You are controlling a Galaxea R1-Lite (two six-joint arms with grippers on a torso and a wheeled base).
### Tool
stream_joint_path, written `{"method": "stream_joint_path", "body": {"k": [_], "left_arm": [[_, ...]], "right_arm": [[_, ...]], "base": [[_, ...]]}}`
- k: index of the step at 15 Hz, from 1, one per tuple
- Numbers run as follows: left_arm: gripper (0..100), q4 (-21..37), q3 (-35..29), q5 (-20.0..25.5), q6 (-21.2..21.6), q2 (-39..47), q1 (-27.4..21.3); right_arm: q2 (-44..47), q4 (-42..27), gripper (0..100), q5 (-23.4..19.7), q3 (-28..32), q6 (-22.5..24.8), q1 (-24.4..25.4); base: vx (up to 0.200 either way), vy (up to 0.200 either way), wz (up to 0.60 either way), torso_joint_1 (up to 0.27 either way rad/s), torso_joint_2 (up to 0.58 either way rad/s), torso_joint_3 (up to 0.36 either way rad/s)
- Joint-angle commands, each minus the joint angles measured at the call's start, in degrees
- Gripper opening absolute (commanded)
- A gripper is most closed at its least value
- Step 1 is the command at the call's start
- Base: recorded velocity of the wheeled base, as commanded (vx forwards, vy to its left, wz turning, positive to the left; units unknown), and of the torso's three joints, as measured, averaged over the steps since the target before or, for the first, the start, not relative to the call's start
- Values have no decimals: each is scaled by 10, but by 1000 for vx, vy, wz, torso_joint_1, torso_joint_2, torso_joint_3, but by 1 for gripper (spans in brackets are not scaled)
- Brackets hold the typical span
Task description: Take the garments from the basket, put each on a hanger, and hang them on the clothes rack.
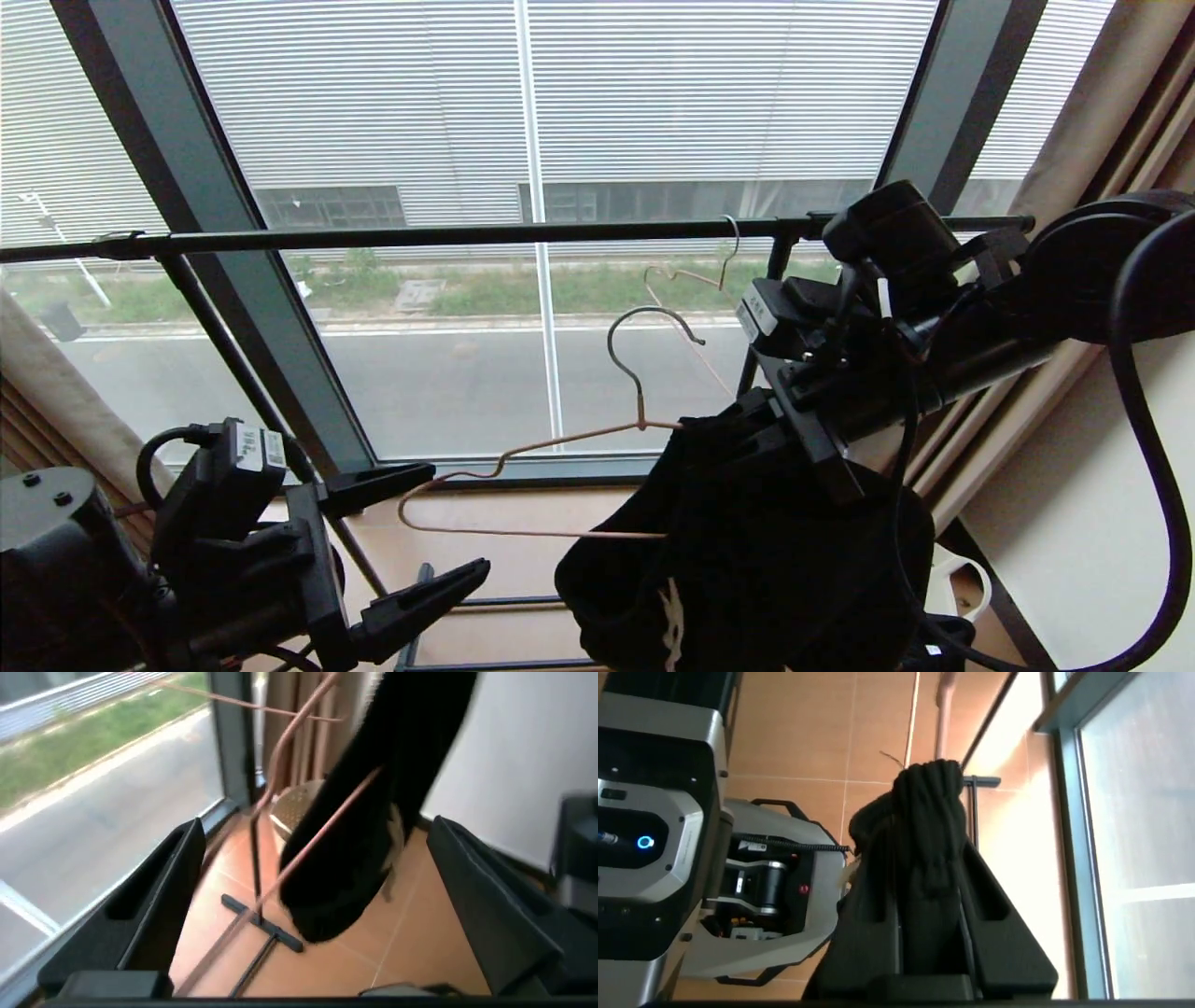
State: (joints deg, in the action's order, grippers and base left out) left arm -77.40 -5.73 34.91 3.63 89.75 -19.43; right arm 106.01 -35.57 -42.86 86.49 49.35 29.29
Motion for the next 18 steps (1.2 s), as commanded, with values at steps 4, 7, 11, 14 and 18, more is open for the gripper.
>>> {"method": "stream_joint_path", "body": {"k": [4,7,11,14,18], "left_arm": [[100,1,46,0,-131,-33,56],[100,1,57,1,-217,54,57],[100,-10,29,1,-244,148,38],[100,-45,-13,-2,-268,206,13],[100,-87,-32,-2,-270,254,-8]], "right_arm": [[-13,4,0,9,2,-43,-7],[-30,9,0,10,8,-66,-21],[-44,17,0,8,7,-68,-23],[-59,17,0,4,-7,-67,-22],[-72,21,0,0,-19,-67,-20]], "base": [[0,0,0,0,0,0],[0,0,0,0,0,0],[0,0,0,0,0,0],[0,0,0,0,0,0],[0,0,0,0,0,0]]}}
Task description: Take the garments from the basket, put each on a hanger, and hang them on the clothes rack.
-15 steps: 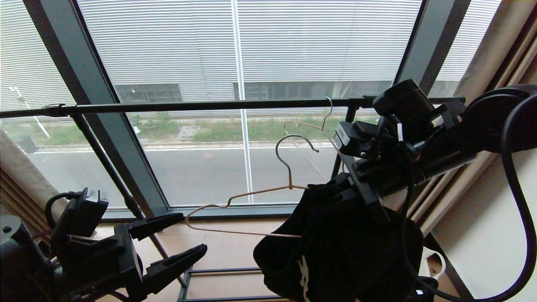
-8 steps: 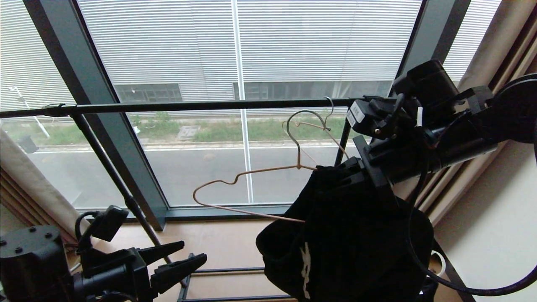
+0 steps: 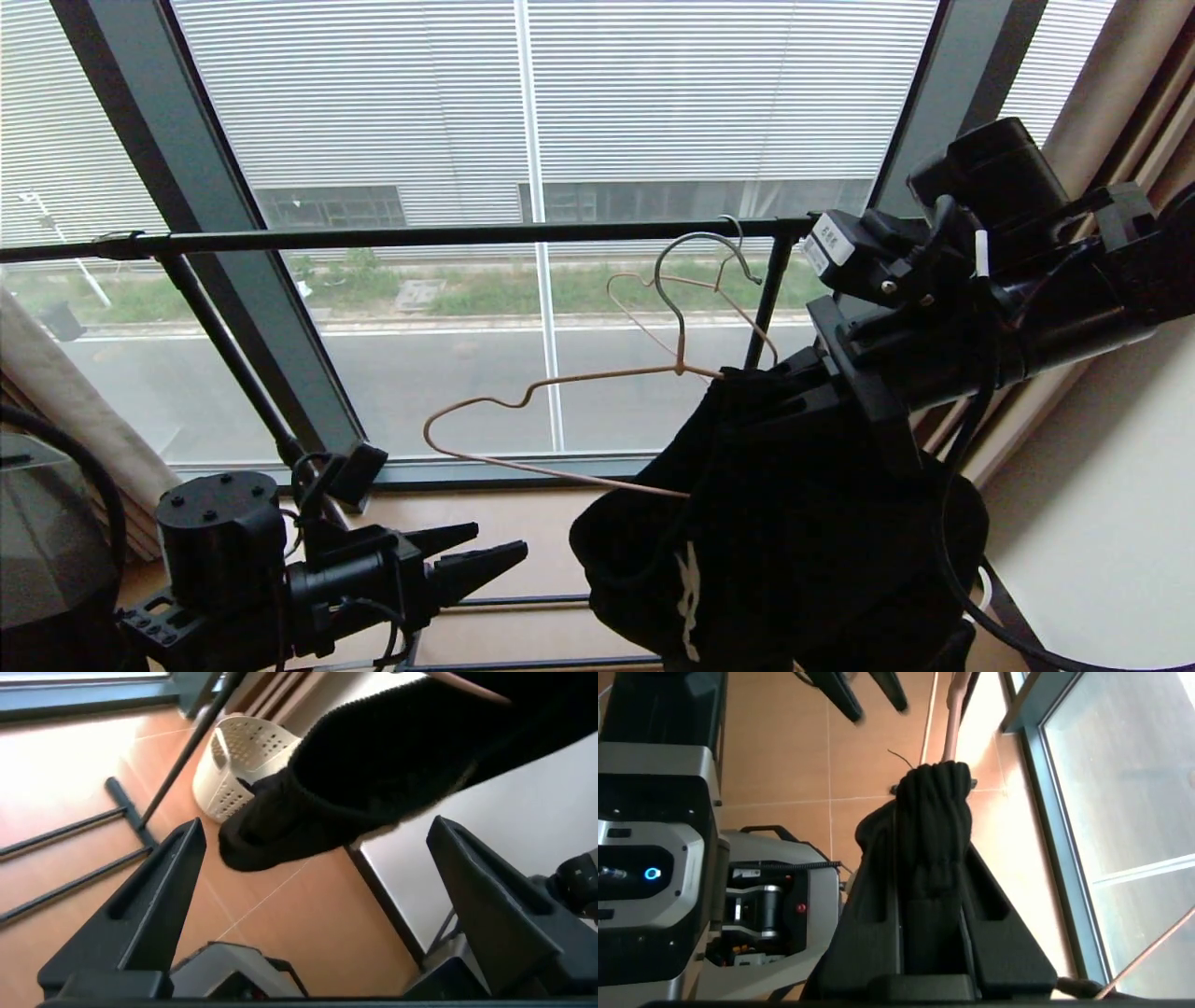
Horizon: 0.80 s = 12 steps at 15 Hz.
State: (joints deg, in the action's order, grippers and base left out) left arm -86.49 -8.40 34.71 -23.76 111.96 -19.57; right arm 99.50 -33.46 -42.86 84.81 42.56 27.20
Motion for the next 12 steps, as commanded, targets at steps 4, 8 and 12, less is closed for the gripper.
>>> {"method": "stream_joint_path", "body": {"k": [4,8,12], "left_arm": [[100,-35,3,2,-75,65,-3],[100,-35,-18,3,-101,90,0],[100,-35,-59,4,-113,99,-14]], "right_arm": [[-18,2,0,-20,-16,0,-8],[-41,25,0,-48,-47,0,-20],[-47,49,0,-66,-69,0,-20]], "base": [[0,0,0,0,0,0],[0,0,0,0,0,0],[0,0,0,0,0,0]]}}
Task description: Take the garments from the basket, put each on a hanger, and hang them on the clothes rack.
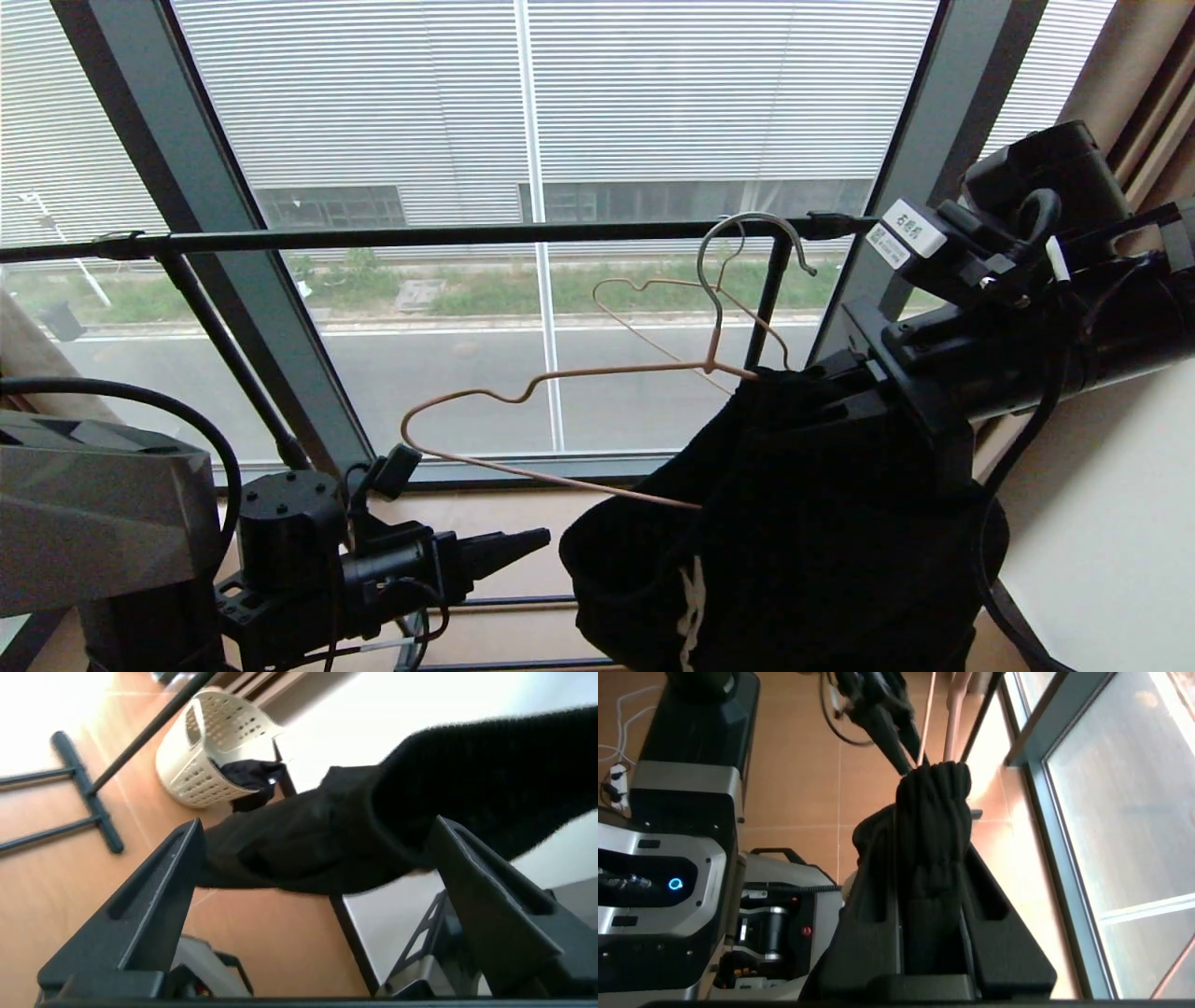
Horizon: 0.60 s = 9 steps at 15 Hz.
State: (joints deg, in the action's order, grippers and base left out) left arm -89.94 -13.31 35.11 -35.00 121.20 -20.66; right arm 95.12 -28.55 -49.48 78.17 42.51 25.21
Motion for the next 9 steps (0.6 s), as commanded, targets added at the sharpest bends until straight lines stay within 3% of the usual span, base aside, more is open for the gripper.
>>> {"method": "stream_joint_path", "body": {"k": [1,9], "left_arm": [[100,-1,-15,0,-1,7,-9],[100,-1,-39,-1,1,32,-41]], "right_arm": [[-3,0,0,-1,-3,0,1],[-4,1,0,-18,0,0,11]], "base": [[0,0,0,0,0,0],[0,0,0,0,0,0]]}}
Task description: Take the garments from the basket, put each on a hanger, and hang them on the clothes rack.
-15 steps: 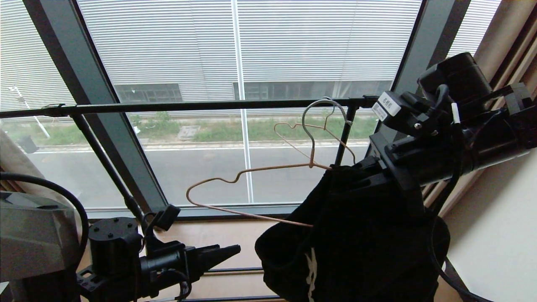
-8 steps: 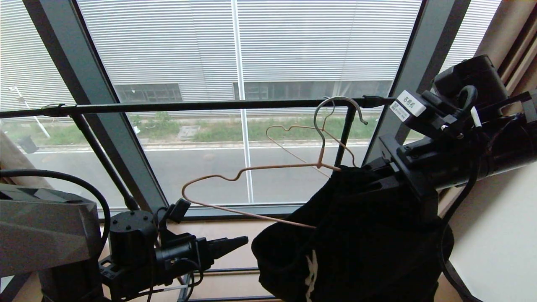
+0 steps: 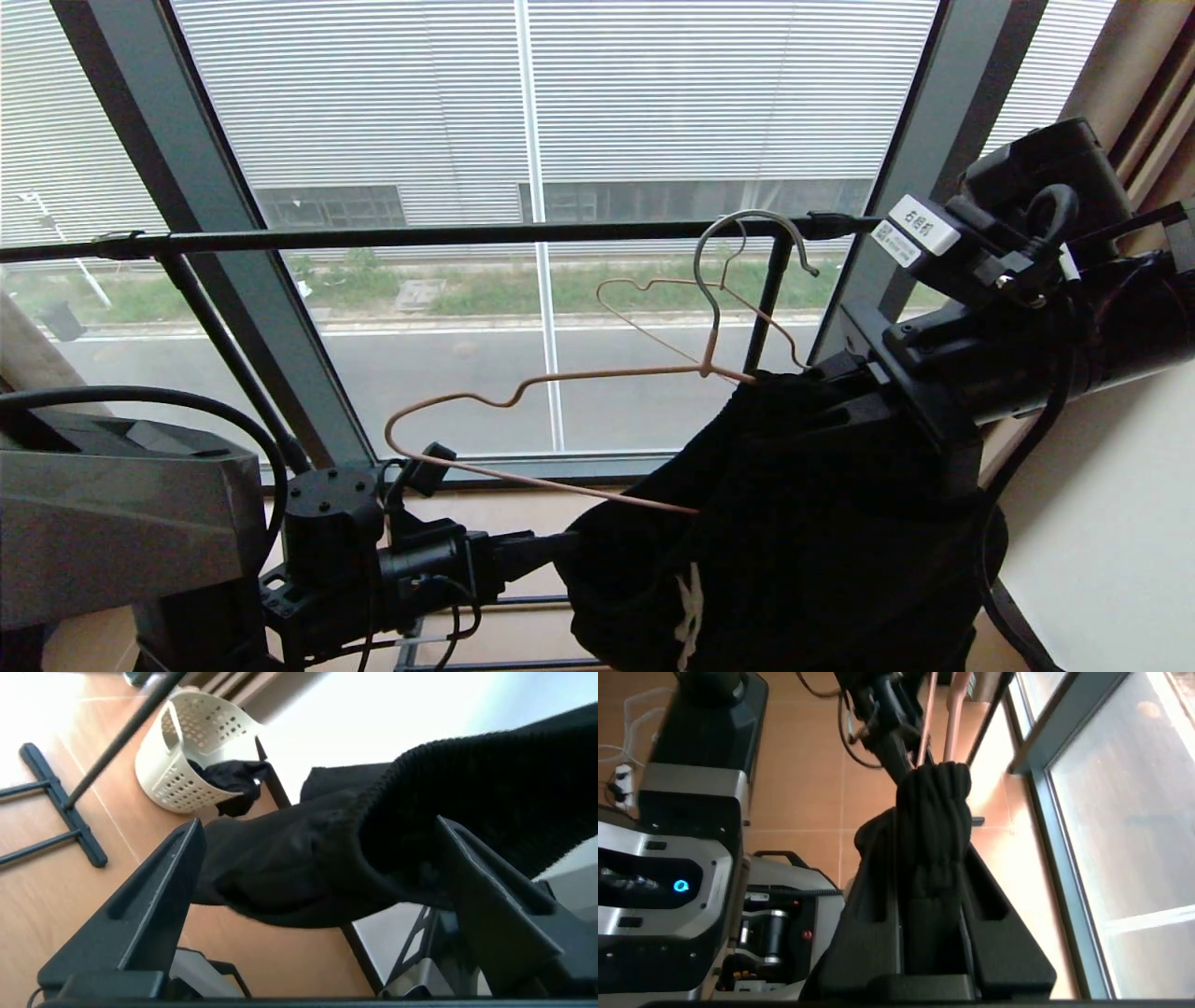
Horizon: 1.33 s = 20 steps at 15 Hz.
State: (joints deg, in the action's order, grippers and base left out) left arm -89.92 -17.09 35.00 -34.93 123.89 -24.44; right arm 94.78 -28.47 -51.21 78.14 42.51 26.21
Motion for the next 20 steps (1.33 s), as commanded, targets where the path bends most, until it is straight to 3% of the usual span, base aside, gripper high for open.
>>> {"method": "stream_joint_path", "body": {"k": [1,3,4,9,15,18,20], "left_arm": [[100,-1,-3,0,-1,6,-5],[100,-1,-5,-1,0,9,-15],[0,-1,-7,-2,2,14,-23],[0,-1,2,-3,3,-2,-18],[0,-1,28,-3,10,-37,45],[0,-1,35,-2,17,-51,72],[0,-1,34,-2,24,-58,84]], "right_arm": [[-1,0,0,-3,0,0,1],[-1,0,0,-4,-1,0,4],[-1,0,0,-4,-2,0,5],[-11,0,0,-5,-17,0,2],[-13,1,0,1,-34,2,-27],[-18,4,0,32,-52,5,-28],[-21,52,0,64,-91,6,-28]], "base": [[0,0,0,0,0,0],[0,0,0,0,0,0],[0,0,0,0,0,0],[0,0,0,0,0,0],[0,0,0,0,0,0],[0,0,0,0,0,0],[0,0,0,0,0,0]]}}
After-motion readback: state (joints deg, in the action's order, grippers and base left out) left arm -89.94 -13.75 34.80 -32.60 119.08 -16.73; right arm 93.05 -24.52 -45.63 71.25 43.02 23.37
